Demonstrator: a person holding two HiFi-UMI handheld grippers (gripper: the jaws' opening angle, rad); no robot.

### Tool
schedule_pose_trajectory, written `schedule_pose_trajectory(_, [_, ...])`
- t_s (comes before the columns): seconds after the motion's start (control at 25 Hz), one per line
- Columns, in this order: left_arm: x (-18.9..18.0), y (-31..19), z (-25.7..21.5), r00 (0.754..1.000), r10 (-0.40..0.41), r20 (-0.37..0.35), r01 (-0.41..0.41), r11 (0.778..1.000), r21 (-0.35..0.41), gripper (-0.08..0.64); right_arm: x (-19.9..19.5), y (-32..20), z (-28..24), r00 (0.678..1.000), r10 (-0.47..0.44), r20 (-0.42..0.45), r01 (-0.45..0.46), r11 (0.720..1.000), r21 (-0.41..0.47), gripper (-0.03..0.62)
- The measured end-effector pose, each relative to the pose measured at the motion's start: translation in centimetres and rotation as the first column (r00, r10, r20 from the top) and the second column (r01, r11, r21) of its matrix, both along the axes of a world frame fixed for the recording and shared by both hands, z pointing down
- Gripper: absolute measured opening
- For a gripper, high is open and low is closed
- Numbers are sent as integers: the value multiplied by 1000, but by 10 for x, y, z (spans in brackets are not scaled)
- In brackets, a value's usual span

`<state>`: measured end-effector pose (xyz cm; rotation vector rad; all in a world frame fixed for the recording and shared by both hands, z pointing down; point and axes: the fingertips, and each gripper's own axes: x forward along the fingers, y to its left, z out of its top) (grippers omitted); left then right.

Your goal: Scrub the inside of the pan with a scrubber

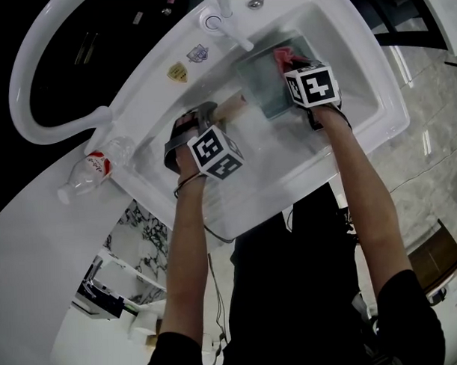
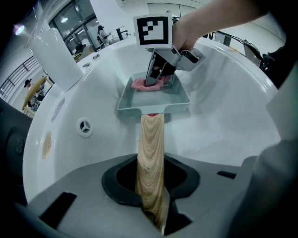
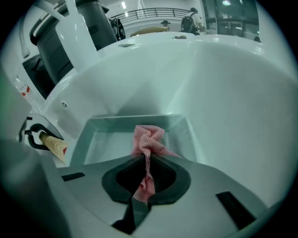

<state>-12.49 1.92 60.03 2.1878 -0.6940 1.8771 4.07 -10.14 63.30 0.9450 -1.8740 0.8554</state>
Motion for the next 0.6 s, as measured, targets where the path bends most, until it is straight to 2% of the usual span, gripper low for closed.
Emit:
schedule_pose_trajectory(0.16, [0,-2,0,1000,-2,6,2,1000,6,118,28,-8,0,985,-45,-164,49,999,20,29])
schedule_pose_trajectory(0.36, [0,1,2,1000,-4,8,4,1000,5,118,24,8,2,963,-173,-207,171,985,-31,29])
schedule_pose_trajectory(0.6, [0,0,2,1000,-2,10,2,1000,15,118,-22,40,-7,947,-315,-68,311,948,-74,29])
